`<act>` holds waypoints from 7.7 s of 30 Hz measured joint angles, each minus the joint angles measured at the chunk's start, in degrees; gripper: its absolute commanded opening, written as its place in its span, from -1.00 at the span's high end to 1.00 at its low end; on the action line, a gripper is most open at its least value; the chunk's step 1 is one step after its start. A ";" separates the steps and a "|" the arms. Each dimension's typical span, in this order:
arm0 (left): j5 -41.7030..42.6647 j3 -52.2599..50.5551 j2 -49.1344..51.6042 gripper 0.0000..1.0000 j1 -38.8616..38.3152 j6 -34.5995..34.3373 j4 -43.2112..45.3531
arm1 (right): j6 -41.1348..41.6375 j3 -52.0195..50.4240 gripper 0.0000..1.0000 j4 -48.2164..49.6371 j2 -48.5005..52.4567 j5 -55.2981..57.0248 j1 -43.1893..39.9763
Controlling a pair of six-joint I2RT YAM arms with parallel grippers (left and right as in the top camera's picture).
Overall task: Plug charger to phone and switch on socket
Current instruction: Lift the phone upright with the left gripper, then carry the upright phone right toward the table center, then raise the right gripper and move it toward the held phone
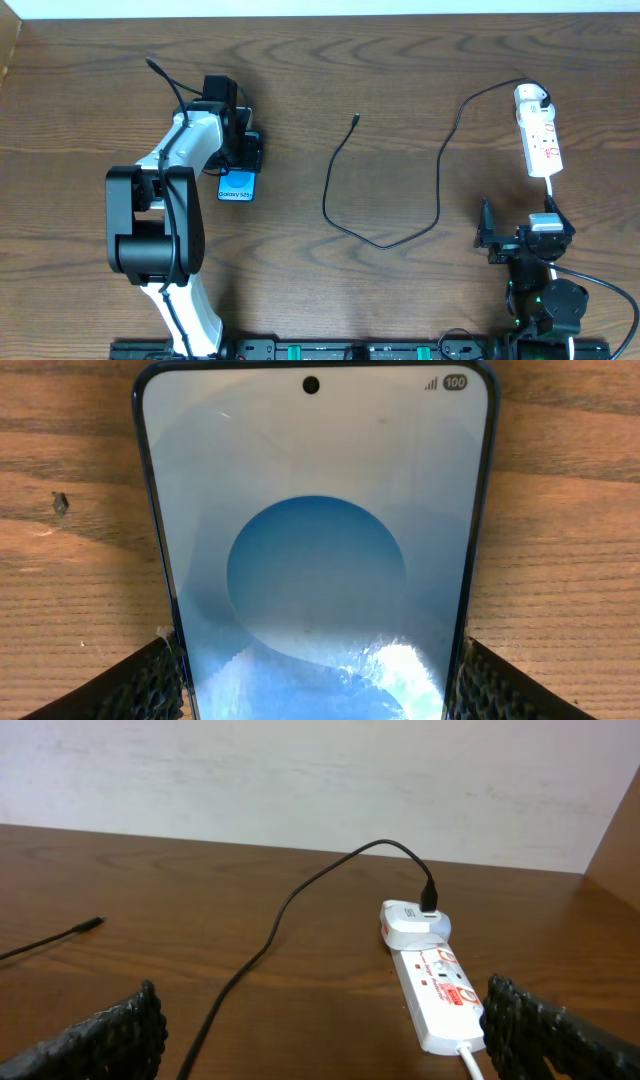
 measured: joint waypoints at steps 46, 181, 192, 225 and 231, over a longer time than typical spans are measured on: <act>14.84 0.00 -7.52 -0.45 0.00 -11.37 -5.49 | 0.00 0.00 -0.98 -0.02 0.00 0.00 0.00; 57.00 0.00 -7.52 -0.26 -0.02 -66.23 -5.16 | 4.02 0.00 -0.99 0.00 0.07 -0.02 0.00; 57.00 0.00 -7.52 -0.26 0.00 -66.47 -5.14 | 7.28 0.15 -0.99 0.07 3.28 -2.16 0.00; 58.73 0.00 -7.52 -0.26 -0.02 -66.49 -5.11 | 5.90 50.90 -0.99 -24.20 55.23 -18.45 0.00; 58.73 0.00 -7.52 -0.26 0.00 -66.49 -5.07 | 3.17 63.04 -0.99 -35.43 63.17 -18.99 0.00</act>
